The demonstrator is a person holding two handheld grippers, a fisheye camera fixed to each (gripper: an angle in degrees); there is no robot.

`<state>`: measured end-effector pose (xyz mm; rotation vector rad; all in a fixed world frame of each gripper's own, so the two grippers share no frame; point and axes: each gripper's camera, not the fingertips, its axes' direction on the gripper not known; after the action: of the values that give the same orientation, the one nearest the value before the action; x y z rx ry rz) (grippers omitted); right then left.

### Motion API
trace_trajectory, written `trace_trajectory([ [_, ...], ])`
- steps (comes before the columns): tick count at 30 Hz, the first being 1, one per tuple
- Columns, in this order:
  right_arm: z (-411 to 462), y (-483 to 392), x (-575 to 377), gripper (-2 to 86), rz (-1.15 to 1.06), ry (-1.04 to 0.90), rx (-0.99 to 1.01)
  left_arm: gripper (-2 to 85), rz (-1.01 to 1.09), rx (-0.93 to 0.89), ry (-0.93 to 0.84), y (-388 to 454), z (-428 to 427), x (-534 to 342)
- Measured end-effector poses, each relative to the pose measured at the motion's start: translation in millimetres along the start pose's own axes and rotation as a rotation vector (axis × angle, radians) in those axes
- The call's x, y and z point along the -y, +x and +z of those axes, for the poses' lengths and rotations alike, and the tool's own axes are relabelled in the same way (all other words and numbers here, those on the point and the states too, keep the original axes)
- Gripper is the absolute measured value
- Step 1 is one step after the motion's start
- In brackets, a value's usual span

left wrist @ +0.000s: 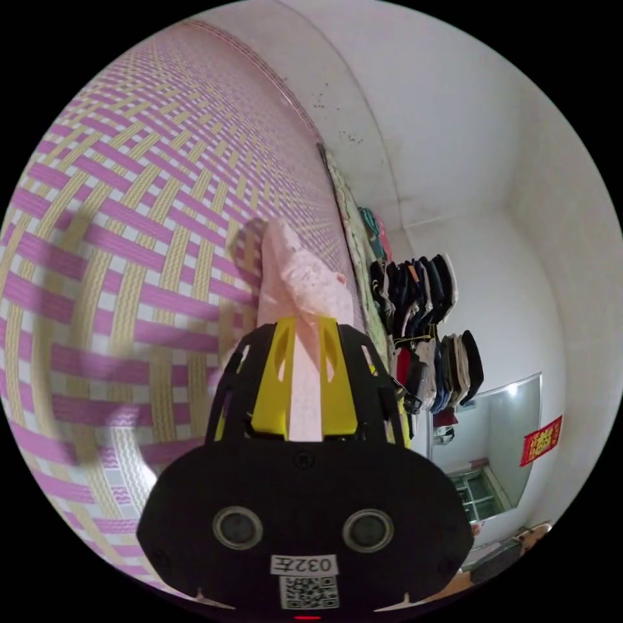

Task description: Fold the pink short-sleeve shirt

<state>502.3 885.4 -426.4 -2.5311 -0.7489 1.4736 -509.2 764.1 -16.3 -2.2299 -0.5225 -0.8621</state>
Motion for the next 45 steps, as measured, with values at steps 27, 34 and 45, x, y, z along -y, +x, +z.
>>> trace_trajectory([
  [27,89.9,-94.4,6.6,-0.2,-0.400,-0.200,-0.524,-0.6,0.417,0.326,-0.167,112.5,110.6,57.5],
  [34,109.6,-62.1,21.8,-0.8,-0.373,-0.192,-0.624,-0.9,0.375,0.642,-0.128,82.3,133.5,58.7],
  [45,-66.0,-62.8,-148.3,2.2,-0.549,0.027,-0.111,-0.9,0.669,0.144,0.097,60.9,-39.4,-114.3],
])
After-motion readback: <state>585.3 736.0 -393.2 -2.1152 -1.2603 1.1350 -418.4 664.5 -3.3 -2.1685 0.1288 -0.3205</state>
